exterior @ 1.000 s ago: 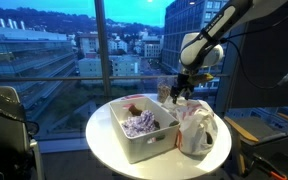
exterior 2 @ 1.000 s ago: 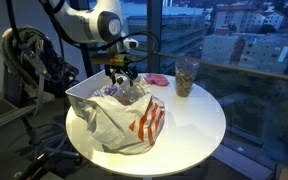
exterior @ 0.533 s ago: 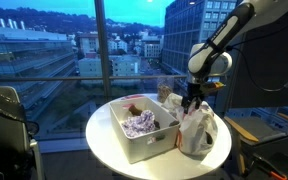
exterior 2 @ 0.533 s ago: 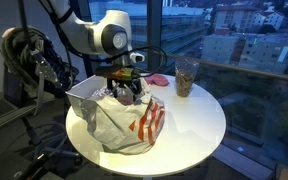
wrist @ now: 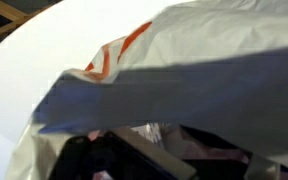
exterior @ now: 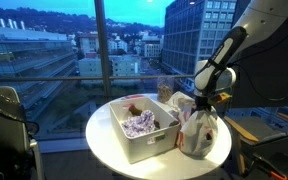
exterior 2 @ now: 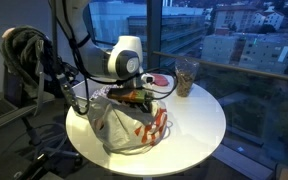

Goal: Put the purple shirt, the turnip plushie, moose toy and bowl in the basket

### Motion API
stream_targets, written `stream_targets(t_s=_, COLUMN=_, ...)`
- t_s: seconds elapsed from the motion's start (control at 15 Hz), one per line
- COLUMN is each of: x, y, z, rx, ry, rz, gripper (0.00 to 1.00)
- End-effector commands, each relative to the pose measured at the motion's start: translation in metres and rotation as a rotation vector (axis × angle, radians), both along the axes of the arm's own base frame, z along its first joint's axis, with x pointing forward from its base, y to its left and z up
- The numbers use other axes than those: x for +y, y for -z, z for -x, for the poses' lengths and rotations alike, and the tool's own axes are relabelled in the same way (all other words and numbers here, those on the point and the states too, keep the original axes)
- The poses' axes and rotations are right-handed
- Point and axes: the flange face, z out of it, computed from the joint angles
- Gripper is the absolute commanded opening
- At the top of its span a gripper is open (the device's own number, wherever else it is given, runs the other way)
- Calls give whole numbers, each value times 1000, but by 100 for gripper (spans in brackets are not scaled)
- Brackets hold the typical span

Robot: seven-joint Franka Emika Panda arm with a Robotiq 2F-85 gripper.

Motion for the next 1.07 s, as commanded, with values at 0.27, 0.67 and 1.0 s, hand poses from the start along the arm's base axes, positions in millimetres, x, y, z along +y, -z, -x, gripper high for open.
stream_targets(t_s=0.27, x=-18, y=86, z=-2, rx=-168, ry=62, rz=-10, gripper=100)
stream_targets(t_s=0.67, x=-15, y=87, z=-8, rx=-257, ry=65, rz=-7, gripper=49)
stream_targets(t_s=1.0, x=4, y=42, z=-11, rx=-198, ry=39, rz=17, gripper=12)
